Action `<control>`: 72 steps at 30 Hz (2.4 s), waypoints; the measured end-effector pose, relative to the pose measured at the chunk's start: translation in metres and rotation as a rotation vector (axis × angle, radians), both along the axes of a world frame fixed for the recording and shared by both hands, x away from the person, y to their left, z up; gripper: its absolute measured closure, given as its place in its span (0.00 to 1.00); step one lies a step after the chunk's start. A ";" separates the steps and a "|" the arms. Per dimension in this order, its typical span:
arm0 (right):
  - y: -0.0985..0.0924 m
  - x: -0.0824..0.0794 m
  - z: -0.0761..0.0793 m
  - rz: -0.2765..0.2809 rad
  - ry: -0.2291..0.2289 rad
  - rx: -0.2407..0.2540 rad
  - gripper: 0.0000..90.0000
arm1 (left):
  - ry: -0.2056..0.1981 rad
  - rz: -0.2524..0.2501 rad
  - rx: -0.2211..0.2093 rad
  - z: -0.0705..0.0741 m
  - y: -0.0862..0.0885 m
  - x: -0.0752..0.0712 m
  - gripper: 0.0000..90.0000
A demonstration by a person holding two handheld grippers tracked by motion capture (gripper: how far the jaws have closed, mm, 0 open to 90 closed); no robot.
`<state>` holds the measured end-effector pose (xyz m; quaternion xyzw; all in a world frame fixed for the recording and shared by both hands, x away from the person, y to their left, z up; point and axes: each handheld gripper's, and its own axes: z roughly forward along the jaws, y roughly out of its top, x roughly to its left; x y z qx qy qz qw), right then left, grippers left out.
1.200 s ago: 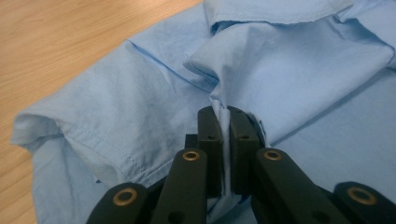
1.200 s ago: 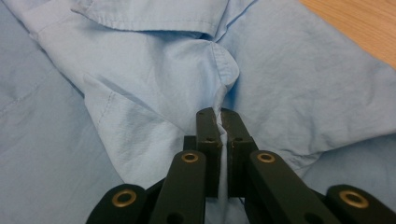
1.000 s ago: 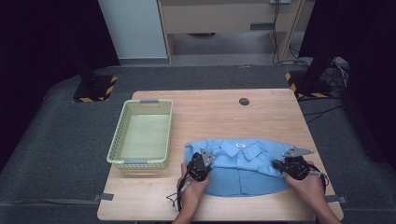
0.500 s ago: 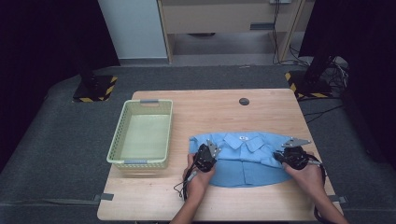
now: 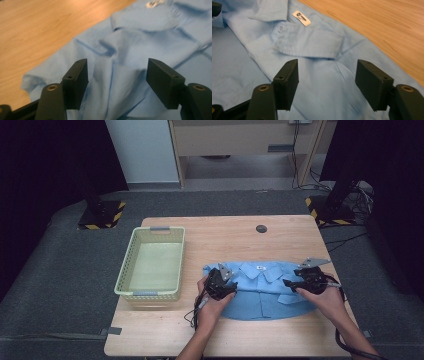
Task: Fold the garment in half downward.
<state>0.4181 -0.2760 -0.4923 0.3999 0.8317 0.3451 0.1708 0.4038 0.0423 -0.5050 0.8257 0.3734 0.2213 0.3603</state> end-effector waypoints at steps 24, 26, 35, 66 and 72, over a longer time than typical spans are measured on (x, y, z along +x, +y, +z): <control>0.035 0.051 -0.031 0.058 0.109 -0.033 0.33 | 0.119 -0.062 0.054 -0.021 -0.051 0.058 0.29; 0.037 0.048 -0.032 0.062 0.095 -0.036 0.36 | 0.121 -0.065 0.040 -0.023 -0.051 0.058 0.31; 0.040 0.042 -0.028 0.091 0.057 -0.047 0.61 | 0.134 -0.092 0.001 -0.022 -0.056 0.057 0.57; 0.028 -0.014 0.012 0.222 0.036 0.003 0.68 | -0.025 -0.069 -0.079 0.009 -0.032 -0.041 0.96; 0.020 -0.033 0.009 0.235 0.044 0.011 0.57 | -0.018 -0.071 -0.063 -0.001 -0.029 -0.056 0.96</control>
